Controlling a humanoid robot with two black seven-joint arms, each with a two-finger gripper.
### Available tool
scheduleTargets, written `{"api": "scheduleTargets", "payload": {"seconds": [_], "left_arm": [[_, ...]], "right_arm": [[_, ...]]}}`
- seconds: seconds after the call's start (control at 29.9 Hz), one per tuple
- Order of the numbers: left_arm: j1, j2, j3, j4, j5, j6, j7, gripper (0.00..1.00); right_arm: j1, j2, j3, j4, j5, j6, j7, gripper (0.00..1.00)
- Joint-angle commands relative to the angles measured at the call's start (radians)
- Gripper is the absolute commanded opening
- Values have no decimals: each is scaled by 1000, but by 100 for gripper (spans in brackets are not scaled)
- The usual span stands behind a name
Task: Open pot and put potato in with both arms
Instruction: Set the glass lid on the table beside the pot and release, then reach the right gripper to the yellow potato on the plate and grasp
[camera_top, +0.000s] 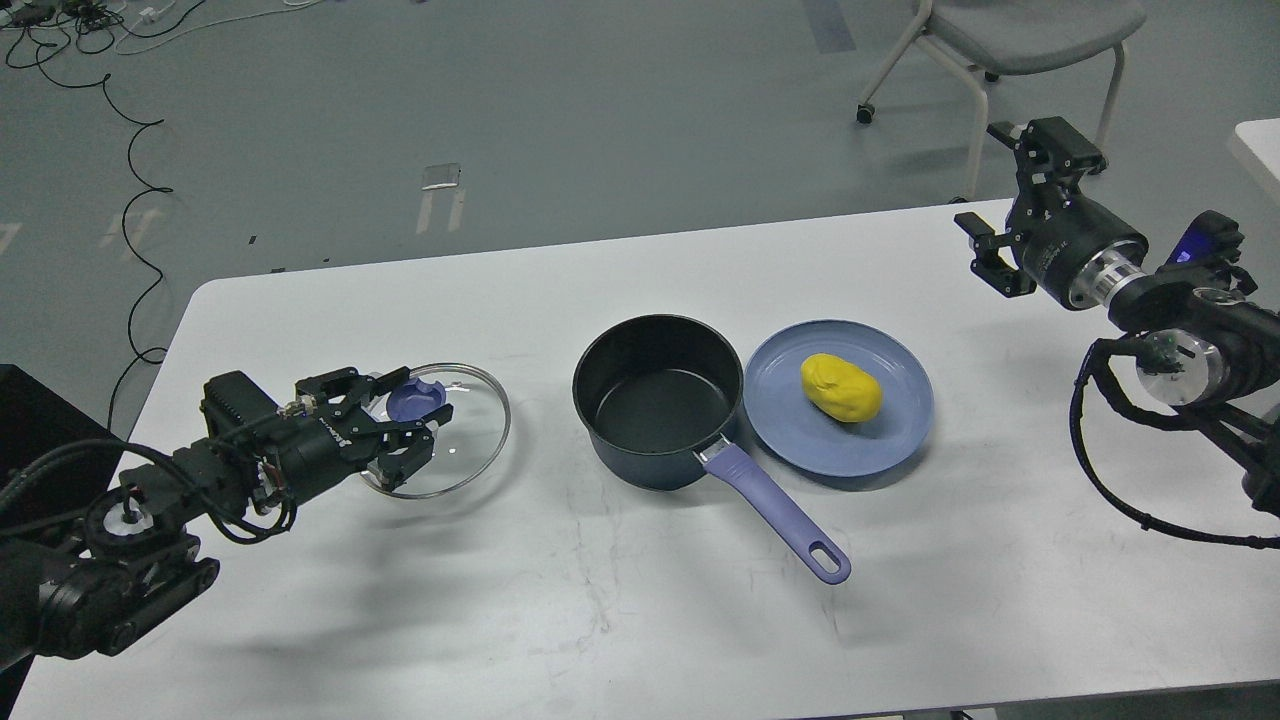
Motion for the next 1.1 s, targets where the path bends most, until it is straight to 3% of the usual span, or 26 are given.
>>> {"api": "scheduleTargets", "payload": {"seconds": [0.0,0.27,0.3,0.4,0.7,0.84,0.97,1.07], "left_arm": [[12,-4,0,2,-1,-1,1,66],[21,-5,-1,28,-2,1,1,70],[21,-7,-1,28,-2,1,1,73],[21,-8,-1,29,-4,1,1,97],[-5,-16,-18,16,-103,3,0,98],[-138,-10,-20,3,-316,-2,0,98],[-299,-16,-17,3,-632,-89,0,98],[-428,-21,-24,6,-874,-319,0,98]], "right_arm": [[-1,-3,0,0,0,0,0,100],[-3,2,0,2,0,0,1,100],[-3,2,0,2,0,0,1,100],[-3,4,0,2,0,0,0,100],[15,-4,-3,2,-44,0,1,100],[80,-4,-81,8,-219,0,1,100],[169,-6,-207,35,-412,0,3,100],[219,-15,-314,80,-561,3,15,100]]}}
